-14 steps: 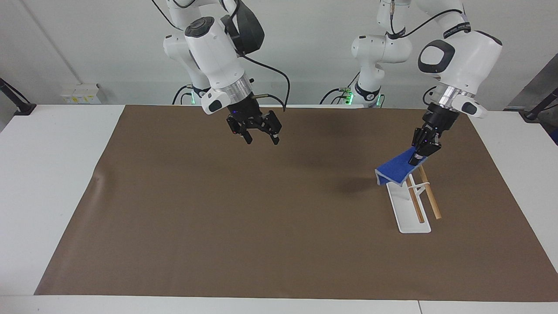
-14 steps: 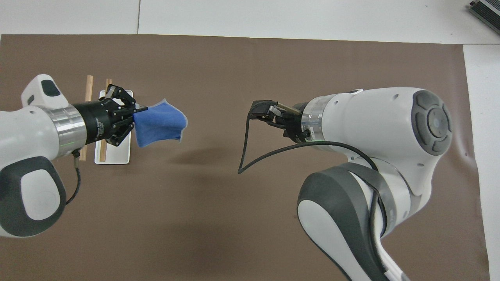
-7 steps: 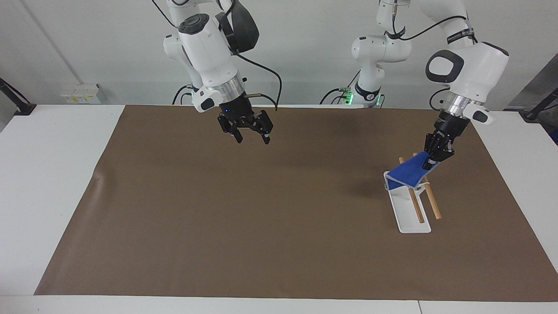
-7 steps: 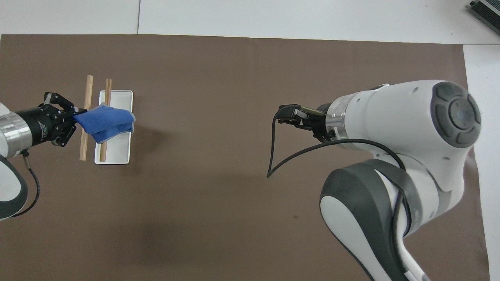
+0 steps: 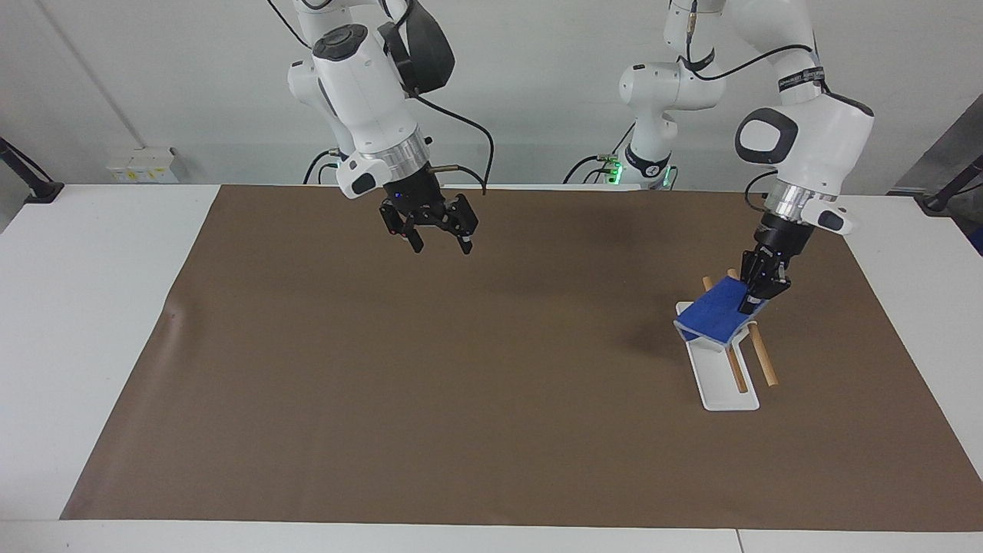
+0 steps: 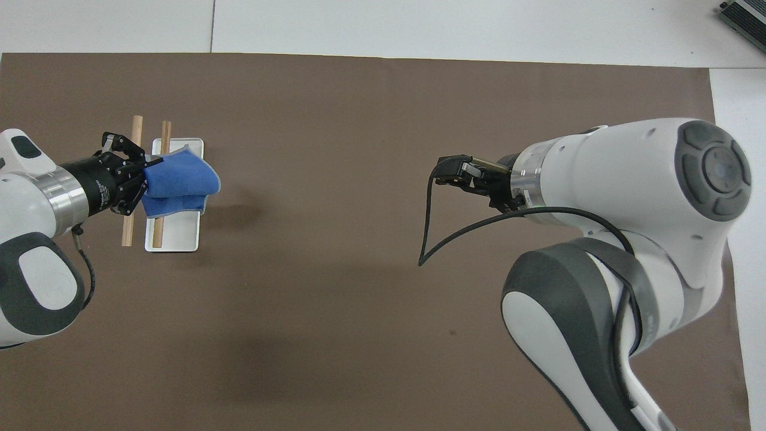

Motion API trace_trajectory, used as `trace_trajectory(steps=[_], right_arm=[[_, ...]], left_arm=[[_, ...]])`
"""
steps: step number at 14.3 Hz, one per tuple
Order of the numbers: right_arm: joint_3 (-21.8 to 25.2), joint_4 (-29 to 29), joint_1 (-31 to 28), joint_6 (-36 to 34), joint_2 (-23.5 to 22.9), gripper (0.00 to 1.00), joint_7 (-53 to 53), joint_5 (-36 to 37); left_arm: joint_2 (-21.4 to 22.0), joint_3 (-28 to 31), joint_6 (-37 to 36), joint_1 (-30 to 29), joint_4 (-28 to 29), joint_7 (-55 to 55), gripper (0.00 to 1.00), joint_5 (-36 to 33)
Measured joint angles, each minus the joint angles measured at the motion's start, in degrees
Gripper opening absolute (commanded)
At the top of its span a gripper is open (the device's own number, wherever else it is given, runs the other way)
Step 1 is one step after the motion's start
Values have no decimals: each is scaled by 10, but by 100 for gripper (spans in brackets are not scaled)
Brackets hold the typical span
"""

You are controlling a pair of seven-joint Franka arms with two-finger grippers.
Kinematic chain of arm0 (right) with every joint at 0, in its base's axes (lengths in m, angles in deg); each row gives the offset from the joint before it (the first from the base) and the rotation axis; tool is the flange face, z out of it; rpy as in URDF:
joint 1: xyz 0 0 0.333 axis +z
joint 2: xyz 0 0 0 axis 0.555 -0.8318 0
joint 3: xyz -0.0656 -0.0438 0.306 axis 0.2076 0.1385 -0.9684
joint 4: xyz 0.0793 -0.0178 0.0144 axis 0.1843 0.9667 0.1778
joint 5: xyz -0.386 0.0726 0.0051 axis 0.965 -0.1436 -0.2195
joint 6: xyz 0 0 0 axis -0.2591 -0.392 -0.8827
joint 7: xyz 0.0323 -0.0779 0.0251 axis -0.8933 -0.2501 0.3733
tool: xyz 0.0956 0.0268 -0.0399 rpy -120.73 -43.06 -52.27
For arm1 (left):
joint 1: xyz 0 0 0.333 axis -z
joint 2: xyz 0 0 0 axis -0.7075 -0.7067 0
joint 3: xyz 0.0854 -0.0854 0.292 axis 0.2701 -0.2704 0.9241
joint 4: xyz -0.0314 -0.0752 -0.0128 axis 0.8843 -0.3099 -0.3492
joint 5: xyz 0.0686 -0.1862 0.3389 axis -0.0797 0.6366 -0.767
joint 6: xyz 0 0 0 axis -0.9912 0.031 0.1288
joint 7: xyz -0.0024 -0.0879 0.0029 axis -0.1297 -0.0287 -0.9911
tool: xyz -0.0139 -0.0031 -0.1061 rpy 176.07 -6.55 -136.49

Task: Right arm passes towel to left arm to hang

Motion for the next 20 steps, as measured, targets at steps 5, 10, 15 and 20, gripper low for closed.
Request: trace_trajectory(steps=[5,10,15,20], right_arm=[[10,0,-27,-64,35,100,37,45],[71,-2,-30,-104,63,100,98,80],[120,-36,-29,-164,67,100,149,122],[133,-82,-25,-222,61,100,152,153]], left_arm=[[-18,0,36,6,-4,0,0,11],[-53,-1,80,26,-12,0,0,33],[-65,-1,82,37,-48,0,0,51],[-75,8,82,36,-53,0,0,59]])
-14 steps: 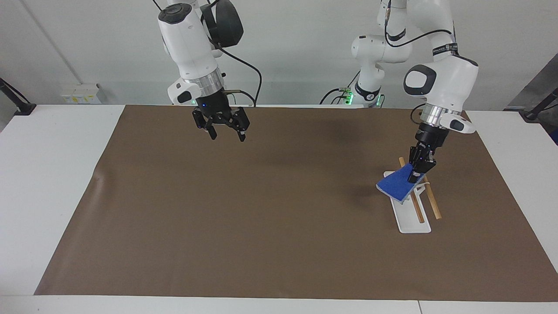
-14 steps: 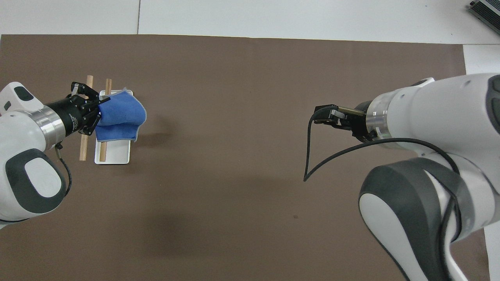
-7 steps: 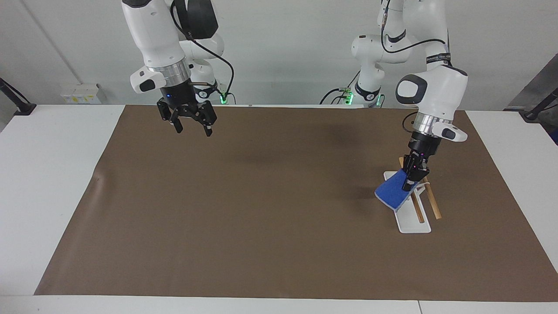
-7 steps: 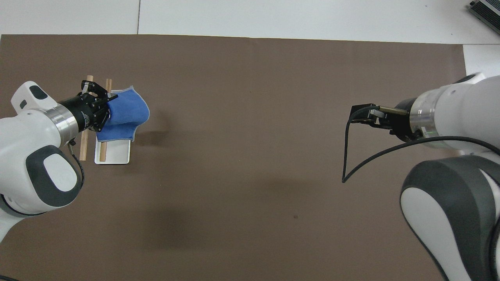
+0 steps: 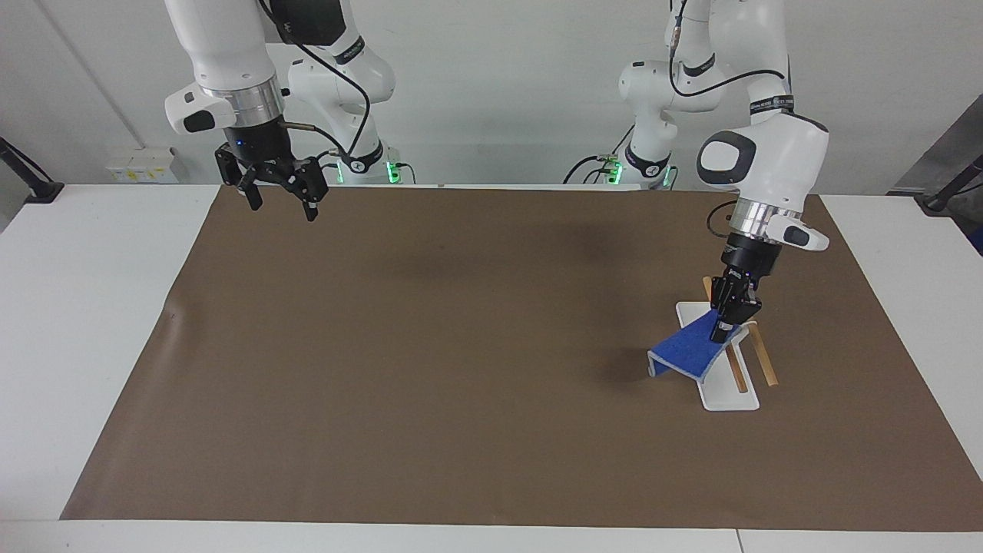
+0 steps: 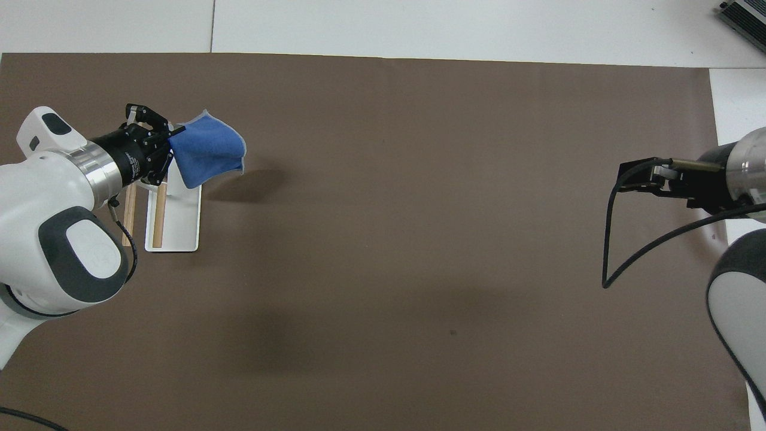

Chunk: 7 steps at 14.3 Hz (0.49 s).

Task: Right arm passes towel to left arm to hang

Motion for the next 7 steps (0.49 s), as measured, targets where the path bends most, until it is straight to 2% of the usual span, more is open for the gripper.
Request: trace_trajectory(steps=[7], right_arm=[[7,-28,5,-11,-22,100,14,0]], left_arm=[[-8,6,-1,-89,17,34,0,1]])
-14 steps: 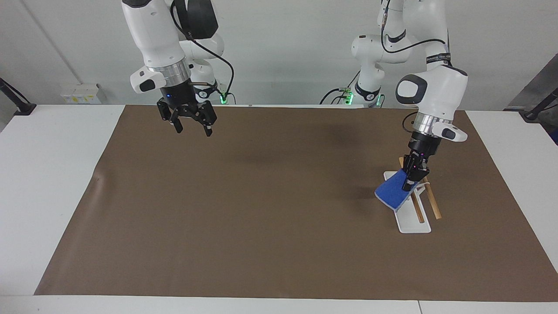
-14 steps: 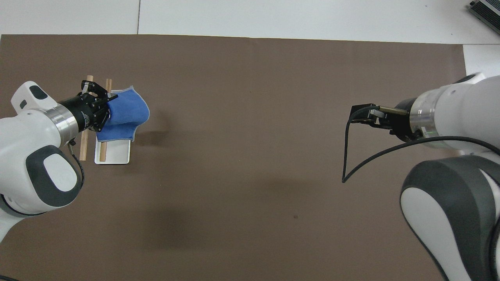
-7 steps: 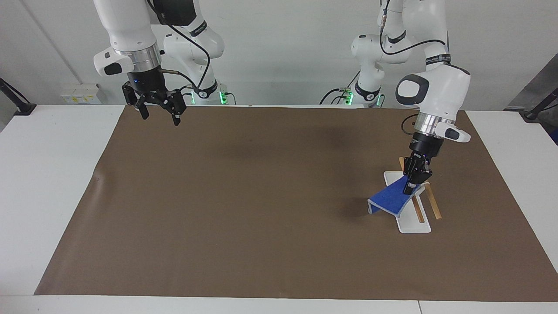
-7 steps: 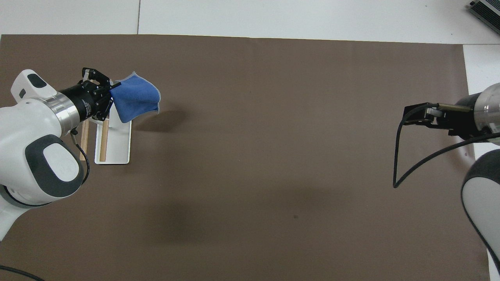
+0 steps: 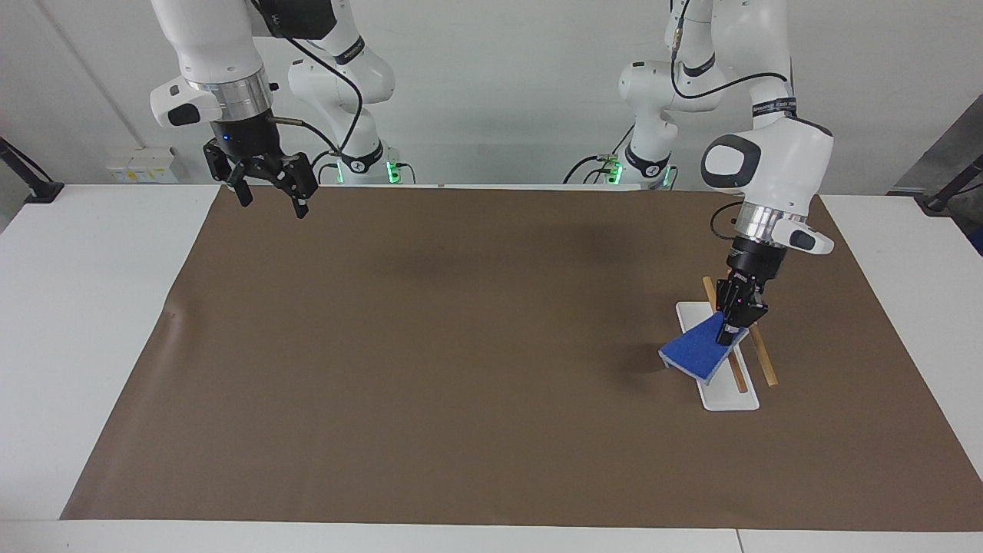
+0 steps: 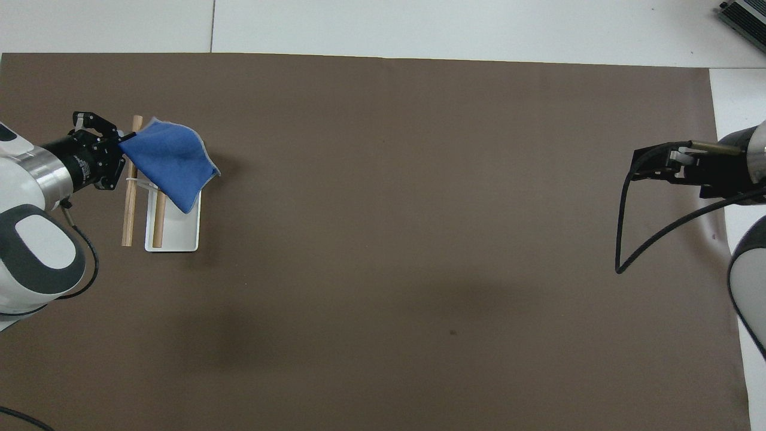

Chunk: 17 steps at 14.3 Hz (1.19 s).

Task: Right arm passes towel to left arm to hang

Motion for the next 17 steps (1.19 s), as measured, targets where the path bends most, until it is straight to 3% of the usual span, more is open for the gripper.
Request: trace_trajectory(steps=[12,17], right_arm=[[7,1,-15,-8,-3,100,89,0],[15,1,-14,-8,-3,100,108,0]], left_arm=[[0,3,0,-47,6,4,0,0],[11,2,0,-50,60,4,0,0]])
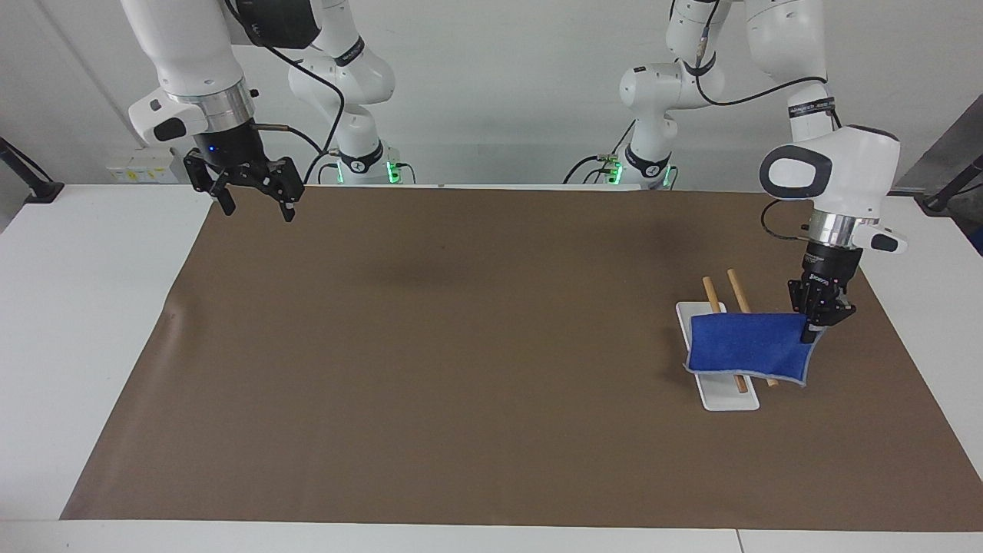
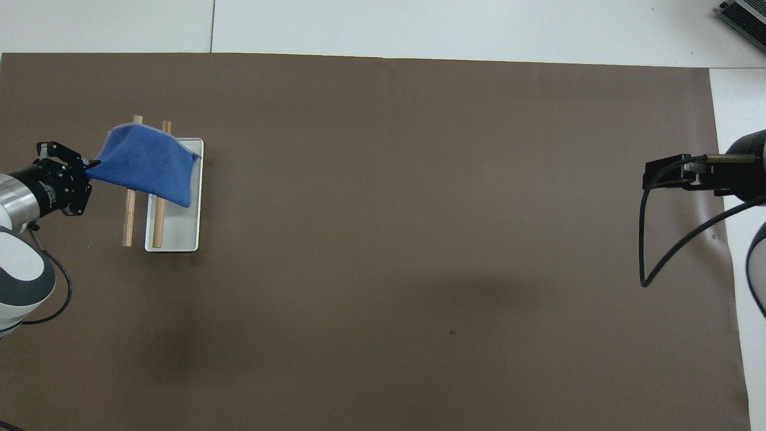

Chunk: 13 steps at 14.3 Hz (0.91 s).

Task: Right arm passes towel to left arm to hang
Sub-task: 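Release the towel and withdraw the left gripper from the rack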

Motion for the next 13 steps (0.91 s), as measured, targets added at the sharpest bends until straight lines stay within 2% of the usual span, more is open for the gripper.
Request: trace_trajectory(steps=[6,7,8,9,10,12,13], right_arm=[[35,0,24,-1,0,100,15,-14],[36,0,24,-7,0,100,15,-14],[37,0,24,-15,0,100,15,-14],[37,0,24,-22,0,100,15,-14],[37,0,24,-27,0,100,15,-14],[37,0,24,-31,0,100,15,-14],[37,0,24,-31,0,100,15,-14]], left_arm=[[25,-1,0,0,42,0,0,0],[27,-2,0,0,45,0,6,0],[29,-4,0,0,47,0,34,0],[30,-5,0,0,48,0,79,0],[30,-6,0,0,49,0,89,0],[31,-7,0,0,49,0,91,0],[31,-7,0,0,49,0,96,0]])
